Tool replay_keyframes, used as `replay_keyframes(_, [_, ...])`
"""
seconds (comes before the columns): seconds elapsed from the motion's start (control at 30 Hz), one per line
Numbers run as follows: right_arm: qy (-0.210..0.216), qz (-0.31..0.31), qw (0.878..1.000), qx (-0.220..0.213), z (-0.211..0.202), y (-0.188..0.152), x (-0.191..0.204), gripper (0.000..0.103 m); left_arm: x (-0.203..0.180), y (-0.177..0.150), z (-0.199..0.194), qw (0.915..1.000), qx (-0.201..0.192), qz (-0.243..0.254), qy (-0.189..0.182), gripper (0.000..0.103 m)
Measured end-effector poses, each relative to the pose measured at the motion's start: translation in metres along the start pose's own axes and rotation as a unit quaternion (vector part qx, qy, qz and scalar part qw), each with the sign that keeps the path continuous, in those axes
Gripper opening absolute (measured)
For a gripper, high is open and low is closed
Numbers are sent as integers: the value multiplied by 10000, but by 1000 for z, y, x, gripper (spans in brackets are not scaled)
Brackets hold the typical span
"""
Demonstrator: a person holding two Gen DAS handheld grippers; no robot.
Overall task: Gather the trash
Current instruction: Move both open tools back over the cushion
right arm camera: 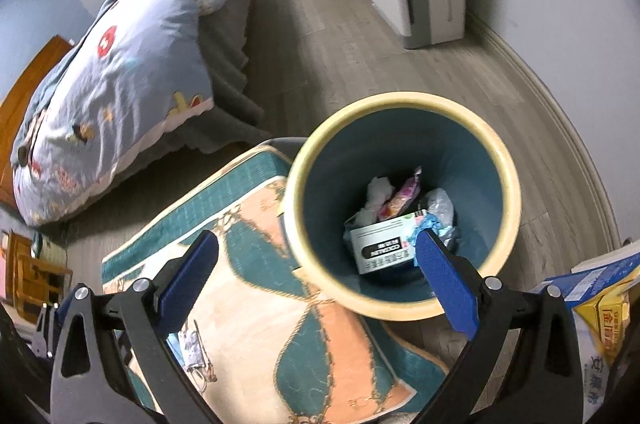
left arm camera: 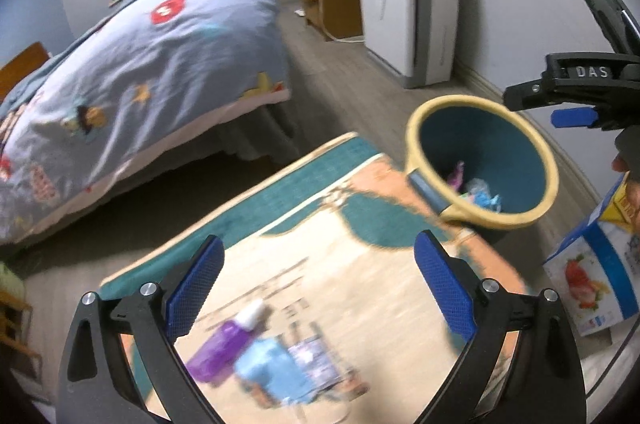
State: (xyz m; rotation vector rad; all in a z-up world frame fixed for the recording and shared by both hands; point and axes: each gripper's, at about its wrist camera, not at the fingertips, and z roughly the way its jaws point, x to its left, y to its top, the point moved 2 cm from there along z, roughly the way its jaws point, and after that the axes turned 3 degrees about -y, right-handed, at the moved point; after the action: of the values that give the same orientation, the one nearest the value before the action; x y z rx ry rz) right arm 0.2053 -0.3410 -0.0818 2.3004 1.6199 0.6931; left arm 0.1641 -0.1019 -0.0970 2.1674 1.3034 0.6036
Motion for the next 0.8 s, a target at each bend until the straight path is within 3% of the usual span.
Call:
replay_keyframes(0.37, [26,-552,9984,155,10,-23,63,97,73,-37,-20,9987,125,-348,349,95])
replay_keyframes(0.63, [152,-1099,9928,448,33,-56,125,97,117,-69,-28,9975,322,-310,546,95])
replay_keyframes(0.8, [150,-1263,9895,690,52,-74,154,97,150,-87,-30,9953,460,-554,641,95])
